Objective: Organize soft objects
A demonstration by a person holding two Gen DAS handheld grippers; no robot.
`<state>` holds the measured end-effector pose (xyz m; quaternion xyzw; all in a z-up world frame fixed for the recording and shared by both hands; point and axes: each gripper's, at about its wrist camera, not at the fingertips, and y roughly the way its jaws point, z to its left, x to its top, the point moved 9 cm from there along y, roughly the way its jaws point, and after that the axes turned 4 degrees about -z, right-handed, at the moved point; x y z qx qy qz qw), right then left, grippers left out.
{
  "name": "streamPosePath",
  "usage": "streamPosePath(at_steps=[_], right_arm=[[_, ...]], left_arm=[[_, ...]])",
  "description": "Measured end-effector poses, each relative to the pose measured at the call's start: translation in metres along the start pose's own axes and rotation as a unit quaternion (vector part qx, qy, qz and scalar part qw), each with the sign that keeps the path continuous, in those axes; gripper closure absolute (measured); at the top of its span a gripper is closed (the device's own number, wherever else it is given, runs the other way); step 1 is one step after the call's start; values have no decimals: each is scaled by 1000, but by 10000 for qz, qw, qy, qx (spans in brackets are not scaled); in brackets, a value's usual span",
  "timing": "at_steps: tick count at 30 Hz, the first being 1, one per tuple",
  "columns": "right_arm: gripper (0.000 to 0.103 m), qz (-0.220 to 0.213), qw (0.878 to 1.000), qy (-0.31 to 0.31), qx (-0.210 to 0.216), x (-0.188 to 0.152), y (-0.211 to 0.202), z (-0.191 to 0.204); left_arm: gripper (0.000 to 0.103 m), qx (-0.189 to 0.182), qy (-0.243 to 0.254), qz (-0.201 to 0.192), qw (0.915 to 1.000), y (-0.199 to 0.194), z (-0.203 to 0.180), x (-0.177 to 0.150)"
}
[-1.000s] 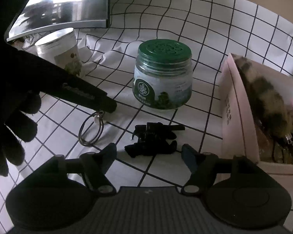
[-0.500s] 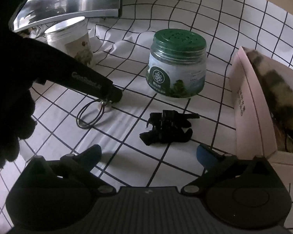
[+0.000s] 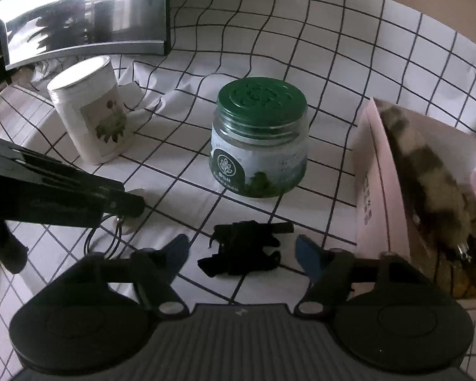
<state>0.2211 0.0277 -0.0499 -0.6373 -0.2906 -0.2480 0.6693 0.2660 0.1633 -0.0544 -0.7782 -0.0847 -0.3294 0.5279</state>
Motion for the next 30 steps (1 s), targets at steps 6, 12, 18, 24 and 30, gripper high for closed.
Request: streamPosePath(at_steps=[6, 12, 18, 24, 30], right_arm=[[62, 86, 9999, -77, 15, 2, 5, 3], [62, -35, 9994, -311, 159, 6, -2, 17], [62, -59, 9980, -572, 248, 9, -5, 27], [62, -240, 9954, -885, 267, 19, -16, 29], [62, -929, 9870, -1259, 354, 61, -51, 33]], left_arm=[[73, 2, 1, -21, 10000, 0, 0, 0], [73, 13, 27, -33, 10000, 0, 1, 0], [73, 27, -26, -61, 10000, -1, 1, 0], [80, -19, -95, -160, 9998, -4, -2, 6], [80, -108, 132, -794, 9967, -42, -13, 47]])
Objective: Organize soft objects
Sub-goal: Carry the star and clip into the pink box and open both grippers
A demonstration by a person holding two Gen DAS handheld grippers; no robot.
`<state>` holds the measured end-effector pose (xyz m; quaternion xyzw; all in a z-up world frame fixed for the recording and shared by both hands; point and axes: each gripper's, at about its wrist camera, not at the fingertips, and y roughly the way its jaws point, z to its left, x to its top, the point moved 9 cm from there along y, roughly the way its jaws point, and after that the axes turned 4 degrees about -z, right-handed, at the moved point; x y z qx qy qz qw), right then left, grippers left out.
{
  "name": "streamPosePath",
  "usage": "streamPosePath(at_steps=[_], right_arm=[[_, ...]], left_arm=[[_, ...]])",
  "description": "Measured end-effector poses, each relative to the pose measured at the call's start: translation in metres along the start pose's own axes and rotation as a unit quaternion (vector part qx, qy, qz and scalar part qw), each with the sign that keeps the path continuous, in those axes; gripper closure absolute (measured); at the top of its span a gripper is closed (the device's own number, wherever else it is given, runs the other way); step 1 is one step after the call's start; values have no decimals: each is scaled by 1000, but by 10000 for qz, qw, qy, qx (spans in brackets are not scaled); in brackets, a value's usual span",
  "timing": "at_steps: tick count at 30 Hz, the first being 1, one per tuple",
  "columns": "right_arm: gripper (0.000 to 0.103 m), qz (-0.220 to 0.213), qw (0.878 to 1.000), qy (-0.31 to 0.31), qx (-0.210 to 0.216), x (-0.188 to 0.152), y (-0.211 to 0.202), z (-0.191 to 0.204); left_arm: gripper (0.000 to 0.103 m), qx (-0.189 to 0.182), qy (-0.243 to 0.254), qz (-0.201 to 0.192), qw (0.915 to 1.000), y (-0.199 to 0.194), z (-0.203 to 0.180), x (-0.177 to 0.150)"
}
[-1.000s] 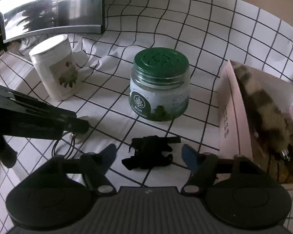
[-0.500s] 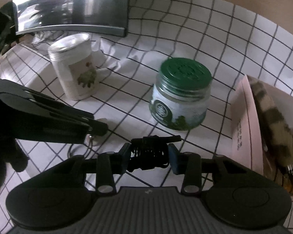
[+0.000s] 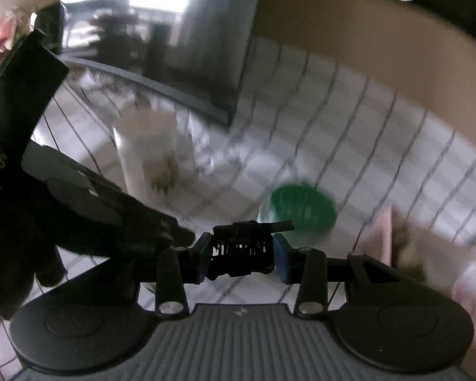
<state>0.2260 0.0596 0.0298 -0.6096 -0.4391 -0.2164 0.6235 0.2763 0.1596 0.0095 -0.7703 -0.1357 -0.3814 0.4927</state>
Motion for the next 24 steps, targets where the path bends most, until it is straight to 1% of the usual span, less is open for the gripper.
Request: streamPosePath(at_steps=[4, 6, 10, 12, 15, 17, 19, 21, 22, 24], right_arm=[[62, -598, 9963, -558, -246, 32, -14, -1], [62, -790, 9933, -780, -331, 41, -21, -2], [63, -961, 9932, -559, -349, 51, -31, -20], [63, -1070, 9924, -390, -459, 56, -36, -36], [63, -1318, 9891, -193, -631, 68, -52, -62], [63, -1454, 9865, 4, -748, 79, -63, -87], [63, -1543, 9834, 297, -909, 88, -76, -118], [63, -1577, 9795, 576, -1111, 89, -88, -149], [63, -1575, 9772, 684, -1253, 86, -95, -164], [63, -1561, 9718, 888, -1525, 76, -109, -188]], left_arm=[[80, 198, 308, -588, 9976, -31, -2, 49], [80, 354, 469, -792, 9951, -41, -4, 68], [80, 597, 740, -1025, 9902, -54, -12, 99], [80, 708, 863, -1115, 9875, -59, -17, 114], [80, 816, 928, -1368, 9828, -70, -29, 141], [80, 790, 897, -1532, 9809, -77, -41, 156], [80, 680, 931, -1662, 9793, -78, -57, 172], [80, 586, 998, -1721, 9783, -74, -76, 182], [80, 475, 968, -1709, 9794, -69, -85, 185], [80, 128, 750, -1592, 9843, -57, -106, 189]])
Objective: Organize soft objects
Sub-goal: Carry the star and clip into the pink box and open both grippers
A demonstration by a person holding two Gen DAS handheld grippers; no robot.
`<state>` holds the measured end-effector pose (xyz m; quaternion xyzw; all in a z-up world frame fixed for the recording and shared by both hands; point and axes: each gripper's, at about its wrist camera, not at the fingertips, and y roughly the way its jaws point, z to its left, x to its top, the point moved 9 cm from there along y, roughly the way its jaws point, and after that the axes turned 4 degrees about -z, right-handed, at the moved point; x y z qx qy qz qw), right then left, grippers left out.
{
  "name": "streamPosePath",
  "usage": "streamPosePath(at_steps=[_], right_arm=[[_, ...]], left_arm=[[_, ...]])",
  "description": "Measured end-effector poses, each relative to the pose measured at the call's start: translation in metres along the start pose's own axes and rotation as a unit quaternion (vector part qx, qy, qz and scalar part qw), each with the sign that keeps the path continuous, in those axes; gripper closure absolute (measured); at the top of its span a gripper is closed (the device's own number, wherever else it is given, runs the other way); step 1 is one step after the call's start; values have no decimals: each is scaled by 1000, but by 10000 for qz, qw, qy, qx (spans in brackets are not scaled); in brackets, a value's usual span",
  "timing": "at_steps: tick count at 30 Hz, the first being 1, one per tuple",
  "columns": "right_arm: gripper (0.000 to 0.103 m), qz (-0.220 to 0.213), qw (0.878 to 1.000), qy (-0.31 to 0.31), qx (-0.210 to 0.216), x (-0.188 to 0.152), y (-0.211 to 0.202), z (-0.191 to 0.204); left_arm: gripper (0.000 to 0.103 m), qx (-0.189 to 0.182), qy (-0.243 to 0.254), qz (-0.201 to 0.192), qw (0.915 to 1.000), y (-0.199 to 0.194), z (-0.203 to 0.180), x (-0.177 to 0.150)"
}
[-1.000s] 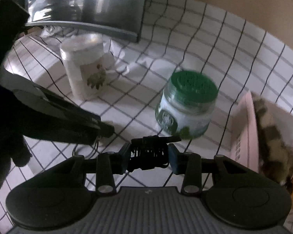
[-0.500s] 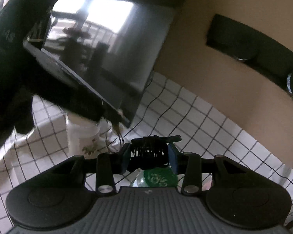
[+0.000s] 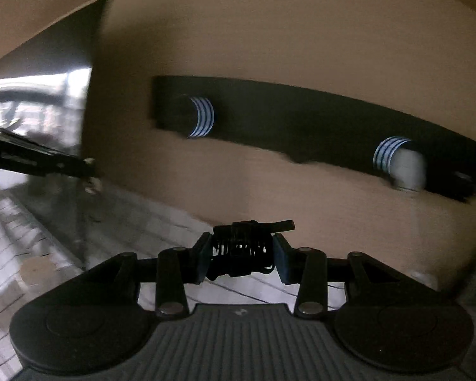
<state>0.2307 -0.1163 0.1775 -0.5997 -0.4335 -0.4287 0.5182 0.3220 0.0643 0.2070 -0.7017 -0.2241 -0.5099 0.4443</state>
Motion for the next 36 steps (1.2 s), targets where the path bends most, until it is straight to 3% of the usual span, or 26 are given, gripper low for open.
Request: streamPosePath(at_steps=[7, 15, 17, 20, 26, 28, 31, 33, 36], right_arm=[[63, 184, 9974, 202, -666, -45, -31, -72], [63, 560, 9941, 530, -761, -97, -39, -103], [63, 580, 9942, 583, -692, -102, -33, -101], [63, 640, 9941, 607, -627, -108, -19, -96], [62, 765, 9946, 571, -412, -118, 10, -72], [52, 843, 9937, 687, -282, -124, 19, -65], [48, 1004, 9919, 716, -297, -134, 24, -59], [48, 1083, 9913, 703, -265, -141, 23, -55], [48, 1404, 9866, 812, 190, -154, 22, -39]], left_arm=[[80, -1070, -358, 493, 9924, 49, -94, -28], [79, -1950, -1321, 1179, 9647, 86, -144, -70], [79, -1875, -1229, 1410, 9643, 92, -146, -80], [79, -1627, -1103, 1184, 9733, 94, -137, -86], [79, -1415, -1475, 1128, 9724, 84, -105, -99], [79, -1253, -1529, 1115, 9739, 75, -95, -106], [79, -963, -1431, 1182, 9779, 63, -87, -125], [79, -903, -1242, 1334, 9791, 53, -88, -141], [79, -1032, -1195, 1502, 9760, 35, -89, -159]])
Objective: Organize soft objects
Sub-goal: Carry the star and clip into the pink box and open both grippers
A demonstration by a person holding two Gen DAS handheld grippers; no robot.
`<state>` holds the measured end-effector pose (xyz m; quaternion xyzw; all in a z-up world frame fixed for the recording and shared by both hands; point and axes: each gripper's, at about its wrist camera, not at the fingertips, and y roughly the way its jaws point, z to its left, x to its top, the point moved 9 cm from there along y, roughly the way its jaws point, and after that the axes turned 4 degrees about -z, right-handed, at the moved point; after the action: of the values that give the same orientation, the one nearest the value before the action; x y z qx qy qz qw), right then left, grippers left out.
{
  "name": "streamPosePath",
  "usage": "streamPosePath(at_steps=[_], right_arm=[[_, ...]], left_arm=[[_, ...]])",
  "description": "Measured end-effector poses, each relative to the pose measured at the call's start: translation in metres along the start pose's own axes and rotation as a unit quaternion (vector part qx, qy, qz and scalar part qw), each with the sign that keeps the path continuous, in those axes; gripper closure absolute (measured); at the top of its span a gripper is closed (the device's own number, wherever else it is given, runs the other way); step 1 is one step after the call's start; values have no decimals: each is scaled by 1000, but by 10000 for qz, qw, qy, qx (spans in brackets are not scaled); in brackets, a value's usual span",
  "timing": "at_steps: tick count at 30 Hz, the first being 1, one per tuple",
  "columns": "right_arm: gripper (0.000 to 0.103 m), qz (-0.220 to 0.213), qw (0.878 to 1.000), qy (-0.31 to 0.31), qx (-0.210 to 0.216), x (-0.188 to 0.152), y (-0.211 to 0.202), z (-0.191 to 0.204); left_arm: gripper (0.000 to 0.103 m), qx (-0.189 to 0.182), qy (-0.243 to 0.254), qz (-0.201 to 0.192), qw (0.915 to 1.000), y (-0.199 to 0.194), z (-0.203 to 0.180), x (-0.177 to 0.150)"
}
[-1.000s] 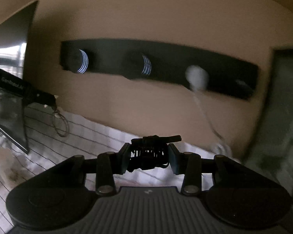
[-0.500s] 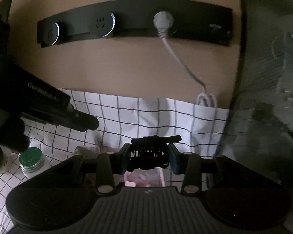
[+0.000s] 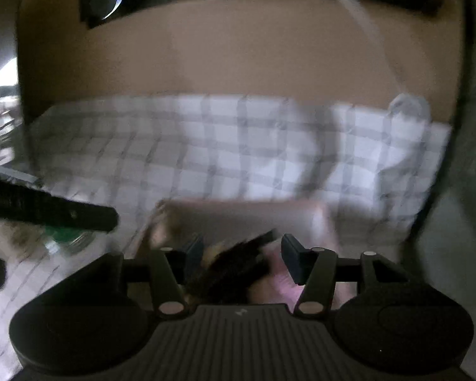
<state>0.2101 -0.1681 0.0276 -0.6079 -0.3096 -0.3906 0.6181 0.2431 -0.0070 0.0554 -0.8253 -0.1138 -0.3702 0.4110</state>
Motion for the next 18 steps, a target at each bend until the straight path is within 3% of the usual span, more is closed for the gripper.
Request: streamPosePath(at_steps=[3, 4, 6, 10, 13, 18], right_arm=[[52, 311, 9990, -24, 317, -15, 10, 24], [64, 386, 9988, -87, 277, -17, 16, 30], [77, 664, 9977, -116, -94, -25, 31, 33], [78, 924, 9913, 414, -836, -32, 42, 7], [77, 1152, 9901, 573, -555, -41, 39, 16], [73, 1122, 9907, 648, -421, -47, 30, 31]], left_arm=[[79, -127, -32, 159, 9998, -13, 4, -15], [79, -161, -25, 228, 9996, -18, 6, -18], [79, -148, 34, 252, 9996, -31, 15, -21], [79, 147, 65, 256, 9995, -51, 42, -32], [79, 419, 98, 349, 9985, -55, 62, -48], [79, 364, 8, 475, 9982, -59, 85, -74]])
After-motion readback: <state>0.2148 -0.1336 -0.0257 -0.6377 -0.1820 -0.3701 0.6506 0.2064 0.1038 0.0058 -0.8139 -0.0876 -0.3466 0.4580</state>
